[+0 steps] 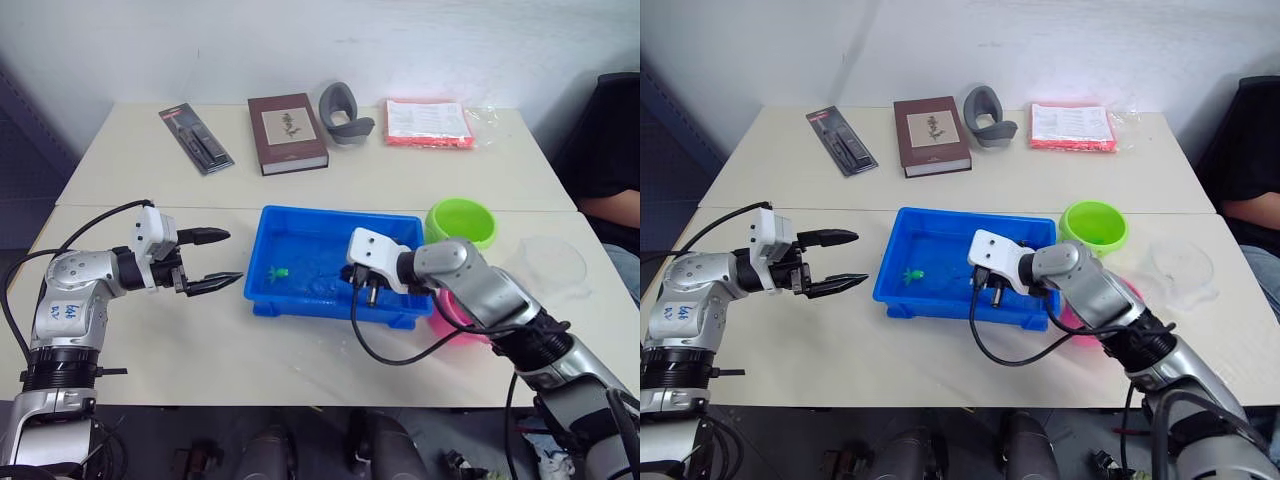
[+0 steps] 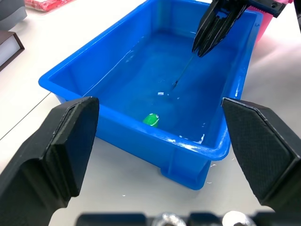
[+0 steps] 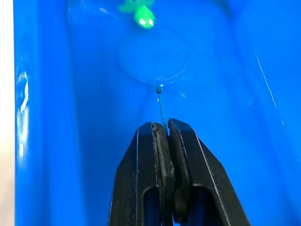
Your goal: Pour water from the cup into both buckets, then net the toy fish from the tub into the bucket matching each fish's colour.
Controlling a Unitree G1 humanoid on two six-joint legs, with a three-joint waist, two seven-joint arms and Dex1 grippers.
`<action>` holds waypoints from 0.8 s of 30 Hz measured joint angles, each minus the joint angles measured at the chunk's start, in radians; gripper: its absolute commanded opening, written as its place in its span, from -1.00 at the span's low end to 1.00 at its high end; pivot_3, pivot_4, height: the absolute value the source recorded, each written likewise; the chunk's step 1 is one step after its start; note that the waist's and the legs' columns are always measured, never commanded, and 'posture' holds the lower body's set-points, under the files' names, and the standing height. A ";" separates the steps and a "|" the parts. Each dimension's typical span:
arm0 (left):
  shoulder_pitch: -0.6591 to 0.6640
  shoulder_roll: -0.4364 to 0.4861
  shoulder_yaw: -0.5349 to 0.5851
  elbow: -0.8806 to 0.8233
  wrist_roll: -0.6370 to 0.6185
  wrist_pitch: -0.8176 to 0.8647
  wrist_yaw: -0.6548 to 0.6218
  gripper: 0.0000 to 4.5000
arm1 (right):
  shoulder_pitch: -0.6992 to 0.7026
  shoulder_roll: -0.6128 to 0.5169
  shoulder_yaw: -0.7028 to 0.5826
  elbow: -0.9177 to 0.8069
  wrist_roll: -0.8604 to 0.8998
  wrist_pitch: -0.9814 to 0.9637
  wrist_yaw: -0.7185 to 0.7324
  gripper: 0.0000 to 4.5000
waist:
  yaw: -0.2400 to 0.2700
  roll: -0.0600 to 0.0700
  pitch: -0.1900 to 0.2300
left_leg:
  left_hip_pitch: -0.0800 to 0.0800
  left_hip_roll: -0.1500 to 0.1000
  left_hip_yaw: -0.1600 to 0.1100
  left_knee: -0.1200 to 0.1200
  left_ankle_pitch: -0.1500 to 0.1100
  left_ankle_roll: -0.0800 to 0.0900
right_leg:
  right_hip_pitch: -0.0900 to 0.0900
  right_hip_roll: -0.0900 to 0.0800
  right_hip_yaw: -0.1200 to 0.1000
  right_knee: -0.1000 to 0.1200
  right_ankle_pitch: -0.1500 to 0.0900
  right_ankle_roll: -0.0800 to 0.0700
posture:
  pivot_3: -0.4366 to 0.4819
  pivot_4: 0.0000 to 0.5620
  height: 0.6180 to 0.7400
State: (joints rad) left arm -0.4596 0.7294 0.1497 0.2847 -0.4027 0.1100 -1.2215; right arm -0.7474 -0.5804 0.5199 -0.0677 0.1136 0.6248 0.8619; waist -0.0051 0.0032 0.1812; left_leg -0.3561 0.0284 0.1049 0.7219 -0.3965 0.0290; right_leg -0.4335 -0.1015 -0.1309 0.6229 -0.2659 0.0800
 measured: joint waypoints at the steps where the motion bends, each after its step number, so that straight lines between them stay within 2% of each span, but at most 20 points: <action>1: 0.000 0.000 0.000 0.000 0.000 0.000 0.000 0.98 | 0.000 0.015 -0.007 0.001 0.001 0.000 0.002 -1.00 | 0.000 0.000 0.000 | 0.000 0.000 0.000 0.000 0.000 0.000 | 0.000 0.000 0.000 0.000 0.000 0.000 | -0.05 -0.47 1.00; 6: 0.000 0.013 0.000 0.008 0.002 -0.001 -0.001 0.98 | 0.008 0.069 -0.066 0.000 0.024 0.004 0.003 -1.00 | -0.001 0.000 0.000 | 0.000 0.000 0.000 0.000 0.000 0.000 | 0.000 0.000 0.000 0.000 0.000 0.000 | -0.05 -0.47 1.00; 10: -0.002 0.021 0.002 0.011 0.002 -0.003 -0.001 0.98 | 0.042 0.067 -0.117 -0.033 0.045 0.009 0.006 -1.00 | 0.000 0.000 0.000 | 0.000 0.000 0.000 0.000 0.000 0.000 | 0.000 0.000 0.000 0.000 0.000 0.000 | -0.05 -0.47 1.00; 17: -0.022 0.015 -0.006 0.044 0.003 -0.019 -0.012 0.98 | 0.166 -0.057 -0.263 -0.238 0.147 0.089 0.060 -1.00 | 0.002 0.000 0.000 | 0.000 0.000 0.000 -0.001 0.000 0.000 | 0.000 0.000 0.000 -0.001 0.000 0.000 | -0.05 -0.47 1.00; 24: -0.108 -0.043 -0.045 0.046 0.003 -0.019 -0.028 0.98 | 0.386 -0.202 -0.522 -0.442 0.271 0.150 0.063 -1.00 | 0.010 -0.001 0.000 | 0.000 -0.001 -0.001 -0.001 0.000 0.000 | 0.001 0.000 0.000 -0.001 0.000 0.000 | -0.05 -0.47 1.00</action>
State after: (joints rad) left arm -0.5674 0.6864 0.1044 0.3306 -0.3996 0.0909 -1.2492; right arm -0.3615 -0.7829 -0.0023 -0.5094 0.3846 0.7750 0.9250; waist 0.0047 0.0024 0.1811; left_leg -0.3560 0.0276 0.1042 0.7210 -0.3966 0.0289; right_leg -0.4325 -0.1013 -0.1312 0.6218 -0.2658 0.0802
